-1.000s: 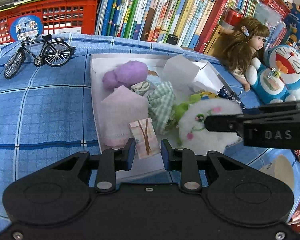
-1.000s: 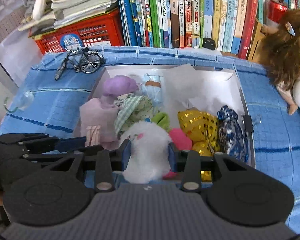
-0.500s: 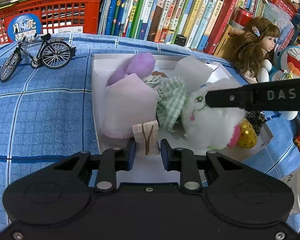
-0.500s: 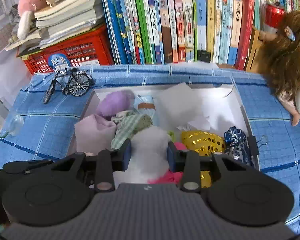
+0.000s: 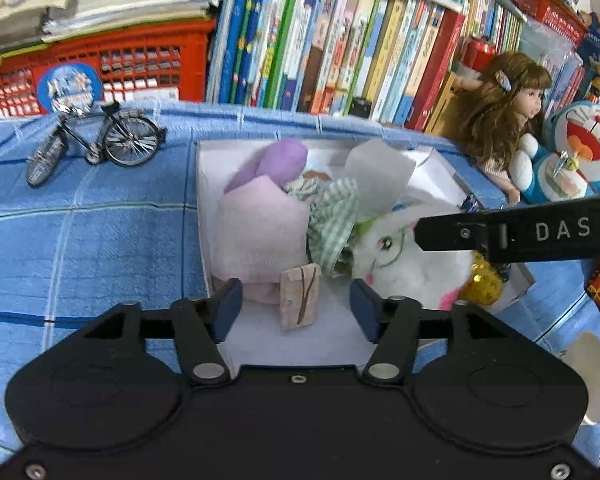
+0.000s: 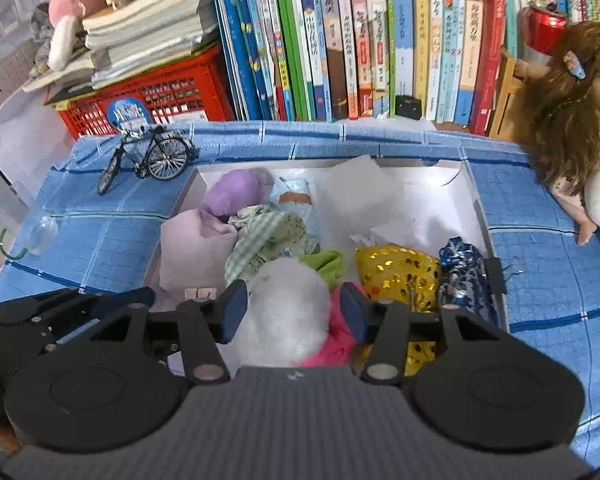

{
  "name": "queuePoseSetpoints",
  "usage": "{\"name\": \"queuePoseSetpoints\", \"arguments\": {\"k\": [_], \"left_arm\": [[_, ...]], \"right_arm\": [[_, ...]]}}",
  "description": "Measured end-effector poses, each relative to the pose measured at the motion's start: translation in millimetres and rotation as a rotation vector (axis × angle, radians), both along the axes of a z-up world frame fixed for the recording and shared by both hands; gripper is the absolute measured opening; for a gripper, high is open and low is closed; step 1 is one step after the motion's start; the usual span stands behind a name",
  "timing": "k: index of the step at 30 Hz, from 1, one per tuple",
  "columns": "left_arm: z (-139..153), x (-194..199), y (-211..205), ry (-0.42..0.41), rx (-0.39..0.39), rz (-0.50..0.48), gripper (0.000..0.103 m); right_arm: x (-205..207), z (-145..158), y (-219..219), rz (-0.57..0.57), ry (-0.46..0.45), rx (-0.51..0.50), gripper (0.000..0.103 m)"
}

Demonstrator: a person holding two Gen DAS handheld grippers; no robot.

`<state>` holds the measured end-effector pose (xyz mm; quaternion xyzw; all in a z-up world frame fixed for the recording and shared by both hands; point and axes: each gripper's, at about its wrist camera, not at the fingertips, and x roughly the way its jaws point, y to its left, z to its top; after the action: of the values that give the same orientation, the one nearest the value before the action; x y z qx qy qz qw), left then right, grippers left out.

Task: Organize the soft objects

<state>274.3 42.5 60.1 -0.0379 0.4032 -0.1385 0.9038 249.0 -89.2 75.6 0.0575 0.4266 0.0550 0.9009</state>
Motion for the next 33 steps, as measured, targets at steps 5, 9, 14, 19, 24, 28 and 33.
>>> {"name": "queuePoseSetpoints", "arguments": {"k": [5,9,14,19,24,28,33], "left_arm": [[22.4,-21.3,2.0,-0.062,0.012,0.018,0.077],[42.7,-45.3,1.7,-0.123,0.021,0.024,0.082],[62.2,-81.7,1.6,-0.199,0.02,0.017,0.087],[70.3,-120.8,-3.3,-0.263,0.026,0.011,0.09],[67.6,-159.5,-11.1,-0.308,0.03,0.004,0.091],[61.6,-187.6,-17.9,-0.352,0.05,0.016,0.091],[47.6,-224.6,-19.9,-0.395,0.038,0.035,0.095]], "right_arm": [[-23.9,19.7,-5.7,-0.01,-0.069,0.01,0.071],[-48.4,36.6,-10.0,-0.01,-0.149,-0.012,0.076],[-91.2,56.2,-18.1,0.001,-0.284,-0.048,0.082],[-136.2,64.4,-17.3,0.015,-0.398,-0.095,0.087],[-178.5,60.5,-21.8,0.005,-0.498,-0.115,0.089],[-206.9,49.1,-25.7,-0.01,-0.542,-0.125,0.089],[-240.4,30.5,-28.7,-0.038,-0.586,-0.144,0.092]]}}
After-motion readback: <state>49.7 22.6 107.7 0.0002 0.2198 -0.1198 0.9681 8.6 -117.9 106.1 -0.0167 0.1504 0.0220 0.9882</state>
